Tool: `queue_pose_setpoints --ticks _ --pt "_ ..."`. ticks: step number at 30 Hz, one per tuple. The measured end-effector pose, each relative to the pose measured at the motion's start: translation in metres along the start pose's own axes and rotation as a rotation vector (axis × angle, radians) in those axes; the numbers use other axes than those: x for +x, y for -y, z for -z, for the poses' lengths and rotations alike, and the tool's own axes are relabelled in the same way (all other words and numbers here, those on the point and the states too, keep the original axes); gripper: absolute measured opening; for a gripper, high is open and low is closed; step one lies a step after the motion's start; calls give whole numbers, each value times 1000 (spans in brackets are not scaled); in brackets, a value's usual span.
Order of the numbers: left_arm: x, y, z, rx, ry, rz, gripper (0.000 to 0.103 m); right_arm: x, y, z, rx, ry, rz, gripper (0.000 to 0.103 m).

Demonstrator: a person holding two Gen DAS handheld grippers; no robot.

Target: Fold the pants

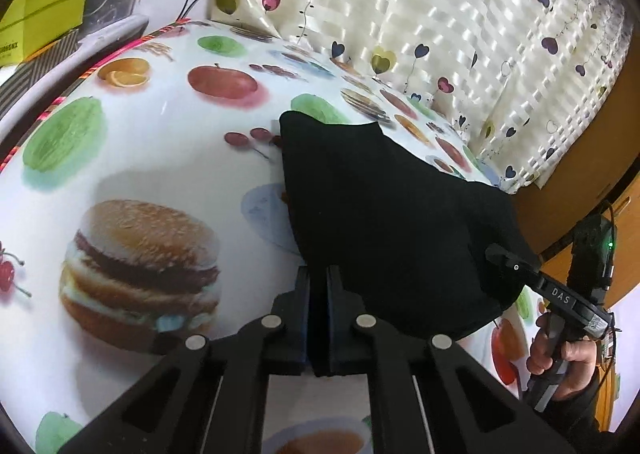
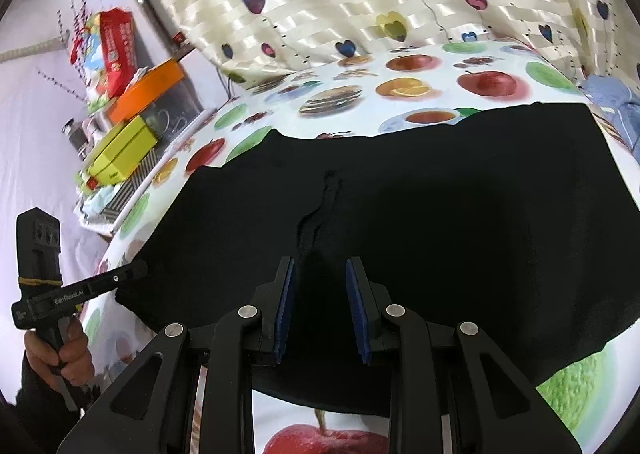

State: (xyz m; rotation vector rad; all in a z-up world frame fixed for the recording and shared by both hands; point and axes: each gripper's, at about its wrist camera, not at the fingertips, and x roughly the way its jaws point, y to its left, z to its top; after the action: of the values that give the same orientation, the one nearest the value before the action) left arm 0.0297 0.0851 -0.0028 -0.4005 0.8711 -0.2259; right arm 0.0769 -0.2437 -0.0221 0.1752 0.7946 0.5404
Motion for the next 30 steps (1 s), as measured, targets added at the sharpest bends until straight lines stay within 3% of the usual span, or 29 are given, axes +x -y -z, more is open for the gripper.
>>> queue_pose_setpoints --ticks 3,5,7,13,14,17,24,30 --pt "-1 1 -9 20 -3 -10 19 -6 -3 -1 -16 24 -5 27" --pt "0 10 -22 58 32 -49 42 -10 -1 -3 -12 37 1 27" --pt "9 13 -39 83 37 -59 51 -13 4 -5 -2 51 8 27" --pt "70 11 -82 116 -46 -194 50 -44 36 -6 90 128 61 28" --pt "74 12 -83 137 -35 -213 49 -50 44 -5 110 143 79 35" --pt "77 16 -82 172 -2 -288 34 -74 72 0 185 185 146 44" --pt "68 6 -80 94 32 -281 30 -118 118 22 399 265 248 44" --pt "29 29 -70 106 124 -233 30 -121 133 41 534 222 277 45"
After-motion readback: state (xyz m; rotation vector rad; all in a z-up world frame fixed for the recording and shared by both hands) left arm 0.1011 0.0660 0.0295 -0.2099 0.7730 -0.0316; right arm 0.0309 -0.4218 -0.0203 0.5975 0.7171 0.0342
